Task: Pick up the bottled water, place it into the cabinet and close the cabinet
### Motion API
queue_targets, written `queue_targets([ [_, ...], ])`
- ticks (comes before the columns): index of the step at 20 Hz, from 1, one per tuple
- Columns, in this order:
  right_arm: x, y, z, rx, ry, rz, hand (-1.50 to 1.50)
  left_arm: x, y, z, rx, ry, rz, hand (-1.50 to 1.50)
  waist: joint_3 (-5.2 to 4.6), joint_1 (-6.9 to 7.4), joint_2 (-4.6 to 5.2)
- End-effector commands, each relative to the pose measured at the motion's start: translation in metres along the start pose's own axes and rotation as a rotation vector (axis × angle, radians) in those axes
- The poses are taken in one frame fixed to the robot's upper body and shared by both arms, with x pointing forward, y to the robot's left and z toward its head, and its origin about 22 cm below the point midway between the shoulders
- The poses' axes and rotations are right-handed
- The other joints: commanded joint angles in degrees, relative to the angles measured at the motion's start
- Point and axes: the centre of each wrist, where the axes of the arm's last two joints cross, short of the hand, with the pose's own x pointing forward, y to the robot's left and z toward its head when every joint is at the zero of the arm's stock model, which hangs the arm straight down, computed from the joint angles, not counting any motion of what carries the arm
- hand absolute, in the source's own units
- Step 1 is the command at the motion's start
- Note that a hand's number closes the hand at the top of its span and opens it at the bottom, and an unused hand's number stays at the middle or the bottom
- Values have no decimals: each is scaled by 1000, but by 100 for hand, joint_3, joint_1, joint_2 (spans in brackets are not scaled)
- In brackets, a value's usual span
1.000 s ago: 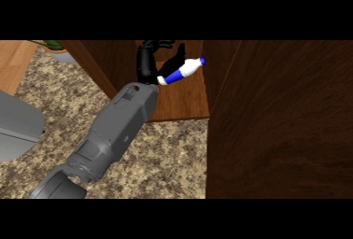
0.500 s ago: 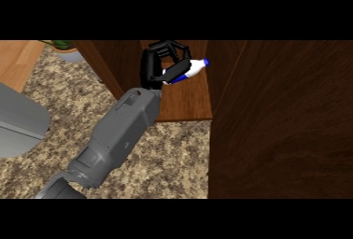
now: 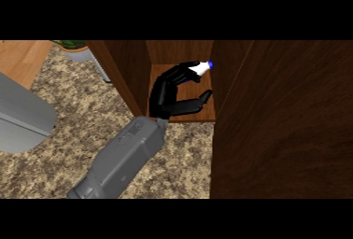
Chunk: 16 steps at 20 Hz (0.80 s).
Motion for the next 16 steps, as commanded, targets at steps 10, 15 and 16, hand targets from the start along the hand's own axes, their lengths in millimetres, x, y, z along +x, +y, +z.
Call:
queue_targets([
  [10, 35, 12, -8, -27, -22, 80, -150, 4, 31, 149, 22, 72, 78, -150, 3, 329, -65],
  [15, 38, 17, -10, 150, 41, 64, 150, 21, 59, 198, 77, 76, 97, -150, -9, 273, -40],
  [16, 31, 11, -12, 188, 29, 74, 150, 34, 71, 195, 65, 32, 100, -150, -3, 357, -7],
])
